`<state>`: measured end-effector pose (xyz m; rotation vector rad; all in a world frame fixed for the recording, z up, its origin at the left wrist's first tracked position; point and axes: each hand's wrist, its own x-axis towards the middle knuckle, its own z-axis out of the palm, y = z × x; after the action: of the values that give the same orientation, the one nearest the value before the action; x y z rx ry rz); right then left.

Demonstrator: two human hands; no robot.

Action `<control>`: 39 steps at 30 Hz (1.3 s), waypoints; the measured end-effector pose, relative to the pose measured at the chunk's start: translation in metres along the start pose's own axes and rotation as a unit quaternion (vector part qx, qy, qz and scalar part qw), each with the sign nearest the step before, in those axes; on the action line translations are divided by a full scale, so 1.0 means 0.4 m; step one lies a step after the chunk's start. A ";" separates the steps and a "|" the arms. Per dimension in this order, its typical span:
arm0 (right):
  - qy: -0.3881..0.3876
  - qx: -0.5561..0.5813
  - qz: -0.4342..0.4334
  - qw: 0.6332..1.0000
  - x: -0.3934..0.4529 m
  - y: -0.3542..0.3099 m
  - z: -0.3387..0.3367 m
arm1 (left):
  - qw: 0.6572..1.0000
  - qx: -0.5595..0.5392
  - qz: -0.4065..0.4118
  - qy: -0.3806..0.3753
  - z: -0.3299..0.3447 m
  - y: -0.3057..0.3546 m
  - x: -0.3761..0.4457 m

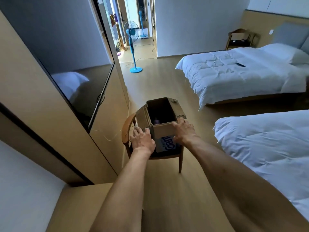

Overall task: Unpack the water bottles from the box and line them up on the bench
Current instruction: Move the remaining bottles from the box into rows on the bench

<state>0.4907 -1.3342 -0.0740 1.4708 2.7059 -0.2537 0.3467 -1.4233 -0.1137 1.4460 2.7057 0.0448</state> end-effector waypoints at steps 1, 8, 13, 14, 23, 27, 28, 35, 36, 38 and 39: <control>-0.003 -0.002 -0.001 1.000 0.023 -0.002 -0.001 | 1.000 -0.004 -0.006 -0.005 0.003 -0.009 0.026; -0.010 -0.008 0.004 1.000 0.178 -0.003 -0.009 | 1.000 -0.012 -0.011 -0.019 0.028 -0.027 0.170; -0.038 -0.025 -0.015 0.999 0.278 -0.001 0.020 | 0.999 -0.034 -0.022 -0.037 0.060 -0.004 0.260; -0.047 -0.027 -0.017 0.998 0.300 0.001 0.027 | 0.998 -0.036 -0.023 -0.041 0.066 0.004 0.278; -0.048 0.000 -0.068 0.997 0.559 0.044 0.013 | 0.995 -0.005 -0.064 -0.073 0.047 0.061 0.502; -0.042 0.019 -0.094 0.994 0.687 0.088 -0.023 | 0.993 -0.002 -0.098 -0.064 0.002 0.109 0.621; -0.045 0.022 -0.093 0.994 0.713 0.105 -0.028 | 0.993 -0.004 -0.100 -0.060 -0.005 0.125 0.648; -0.087 0.031 -0.074 0.993 0.831 0.220 -0.008 | 0.995 -0.008 -0.079 -0.055 -0.004 0.236 0.791; -0.094 0.033 -0.070 0.993 0.845 0.234 -0.005 | 0.995 -0.006 -0.076 -0.057 0.002 0.249 0.807; -0.104 0.042 -0.061 0.992 0.873 0.263 0.003 | 0.996 -0.005 -0.069 -0.061 0.016 0.273 0.839; -0.108 0.046 -0.057 0.991 0.886 0.275 0.009 | 0.996 -0.006 -0.064 -0.064 0.024 0.285 0.856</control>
<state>0.3893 -0.9823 -0.1342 1.2285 2.6372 -0.5183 0.2523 -1.0756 -0.1338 1.2232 2.6814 -0.0376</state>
